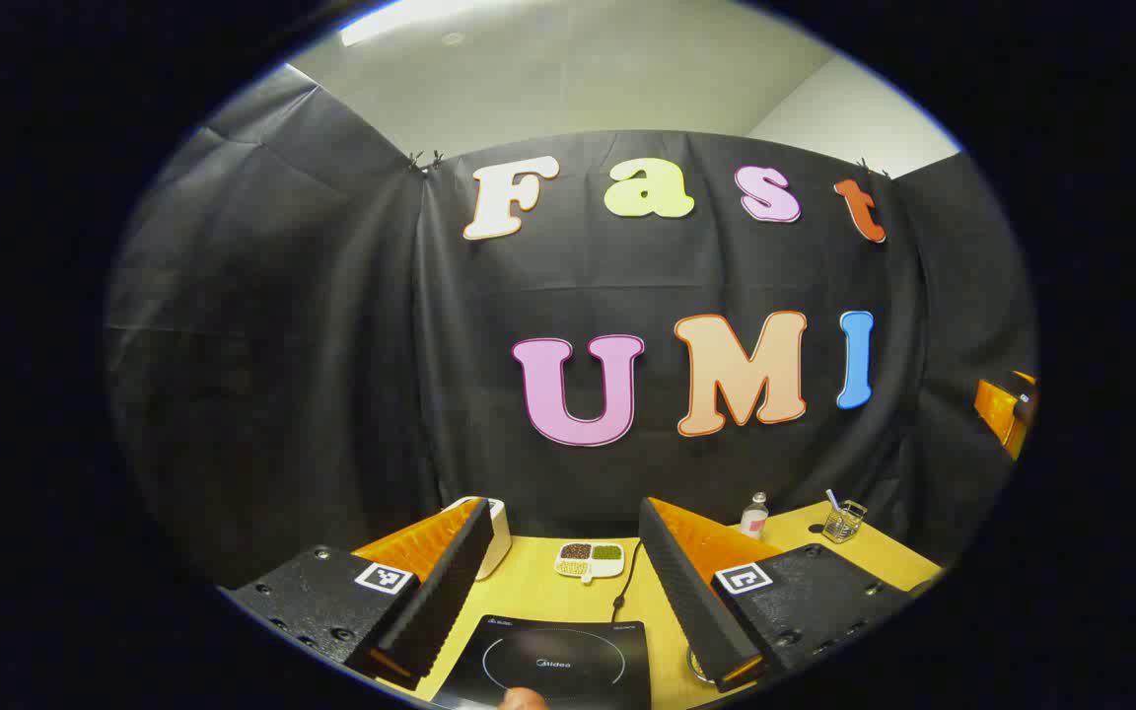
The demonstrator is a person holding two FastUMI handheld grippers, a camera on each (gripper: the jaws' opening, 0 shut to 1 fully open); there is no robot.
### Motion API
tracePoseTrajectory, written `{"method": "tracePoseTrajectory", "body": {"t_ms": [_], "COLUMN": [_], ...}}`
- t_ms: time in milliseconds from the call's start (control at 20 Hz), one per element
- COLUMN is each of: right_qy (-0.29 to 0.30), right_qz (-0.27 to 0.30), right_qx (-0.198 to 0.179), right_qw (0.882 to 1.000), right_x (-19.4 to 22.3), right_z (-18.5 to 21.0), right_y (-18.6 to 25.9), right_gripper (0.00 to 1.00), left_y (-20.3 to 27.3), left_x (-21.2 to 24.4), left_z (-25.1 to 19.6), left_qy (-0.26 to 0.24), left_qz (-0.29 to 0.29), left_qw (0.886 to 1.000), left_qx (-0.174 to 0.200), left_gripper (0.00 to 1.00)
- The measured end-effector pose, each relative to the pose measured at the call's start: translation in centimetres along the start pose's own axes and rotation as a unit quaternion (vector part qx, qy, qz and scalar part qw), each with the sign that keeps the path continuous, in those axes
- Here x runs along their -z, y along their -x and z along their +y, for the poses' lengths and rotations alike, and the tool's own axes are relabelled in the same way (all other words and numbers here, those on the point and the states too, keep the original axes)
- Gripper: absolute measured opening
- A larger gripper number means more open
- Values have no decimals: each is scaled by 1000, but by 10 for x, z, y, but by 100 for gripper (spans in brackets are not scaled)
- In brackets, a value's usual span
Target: First push the handle of the pot to place it horizontally, then grasp the pot with both hands and set it on the induction cooktop.
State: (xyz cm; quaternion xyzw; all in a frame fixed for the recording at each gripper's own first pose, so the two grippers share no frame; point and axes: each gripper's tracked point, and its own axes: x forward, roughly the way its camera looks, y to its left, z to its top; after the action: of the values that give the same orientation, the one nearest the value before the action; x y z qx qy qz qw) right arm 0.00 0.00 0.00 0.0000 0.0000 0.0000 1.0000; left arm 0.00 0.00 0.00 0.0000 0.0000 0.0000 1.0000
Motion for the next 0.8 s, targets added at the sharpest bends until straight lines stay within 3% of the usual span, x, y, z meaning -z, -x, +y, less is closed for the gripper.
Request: {"method": "tracePoseTrajectory", "body": {"t_ms": [100,150,200,500,600,800], "right_qy": [-1,-1,0,-3,0,5], "right_qz": [2,3,4,4,4,7], "right_qx": [2,2,1,-7,-8,-8], "right_qw": [1000,1000,1000,1000,1000,1000], "right_x": [1,1,2,2,3,5], "right_z": [-2,-1,-1,2,3,3], "right_y": [1,2,4,7,5,8], "right_gripper": [98,98,98,100,96,94], "left_y": [0,0,1,7,8,11], "left_x": [1,1,3,7,6,4], "left_z": [-1,-1,0,3,4,3], "left_qy": [5,7,8,8,6,6], "left_qz": [1,2,4,7,6,2], "left_qw": [1000,1000,1000,1000,1000,1000], "left_qx": [0,1,1,-1,-2,-2], "left_gripper": [96,92,96,92,96,92]}}
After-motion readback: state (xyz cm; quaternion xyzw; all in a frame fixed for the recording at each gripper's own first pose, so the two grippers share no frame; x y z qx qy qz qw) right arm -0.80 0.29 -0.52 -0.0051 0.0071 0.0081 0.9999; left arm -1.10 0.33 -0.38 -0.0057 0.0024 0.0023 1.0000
